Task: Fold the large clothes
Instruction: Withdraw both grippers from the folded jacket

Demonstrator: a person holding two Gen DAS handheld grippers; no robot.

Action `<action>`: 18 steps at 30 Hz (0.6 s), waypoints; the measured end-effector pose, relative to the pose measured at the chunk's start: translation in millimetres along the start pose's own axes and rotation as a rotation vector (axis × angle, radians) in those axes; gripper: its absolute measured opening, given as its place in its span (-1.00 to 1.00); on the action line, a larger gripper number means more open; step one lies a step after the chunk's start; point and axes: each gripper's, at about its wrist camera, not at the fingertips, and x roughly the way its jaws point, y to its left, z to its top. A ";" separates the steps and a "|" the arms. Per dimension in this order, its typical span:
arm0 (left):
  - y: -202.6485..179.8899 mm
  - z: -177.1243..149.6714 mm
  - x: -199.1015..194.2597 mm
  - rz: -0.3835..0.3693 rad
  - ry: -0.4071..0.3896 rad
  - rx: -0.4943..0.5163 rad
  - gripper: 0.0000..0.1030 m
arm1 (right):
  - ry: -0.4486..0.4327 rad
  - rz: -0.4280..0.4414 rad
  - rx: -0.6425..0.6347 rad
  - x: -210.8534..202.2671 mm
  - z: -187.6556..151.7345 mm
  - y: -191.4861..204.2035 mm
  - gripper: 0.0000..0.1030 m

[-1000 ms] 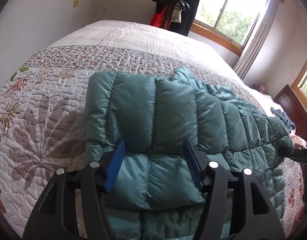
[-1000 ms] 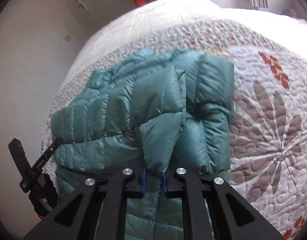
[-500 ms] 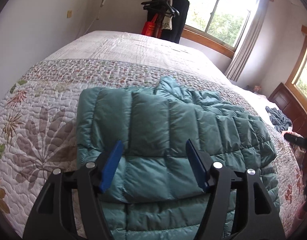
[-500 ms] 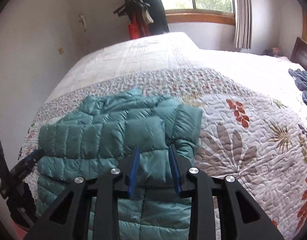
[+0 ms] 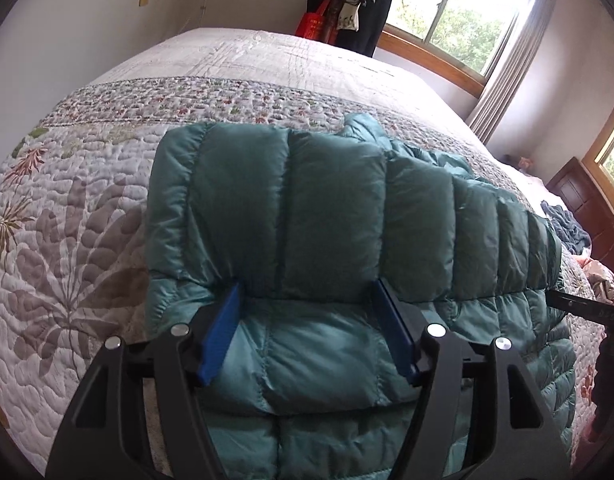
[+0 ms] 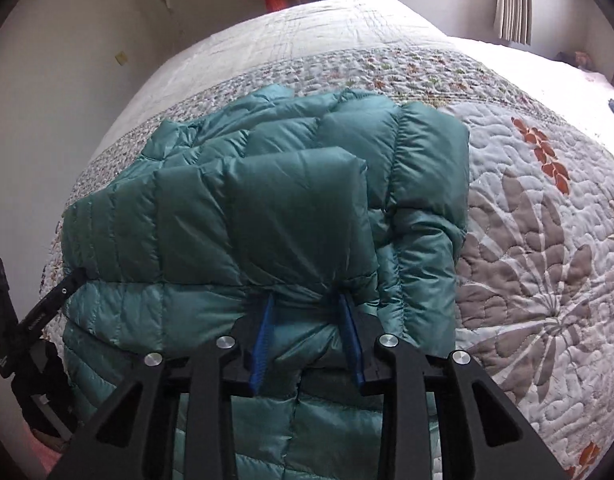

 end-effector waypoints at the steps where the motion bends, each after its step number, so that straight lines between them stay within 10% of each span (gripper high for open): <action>1: -1.2 0.0 -0.3 0.005 -0.001 0.005 0.27 | 0.002 0.005 0.002 0.9 -0.6 -1.0 -0.40; 18: -27.6 -42.9 -115.3 0.004 -0.125 0.114 0.74 | -0.068 0.085 -0.111 -107.2 -117.7 -40.4 -0.06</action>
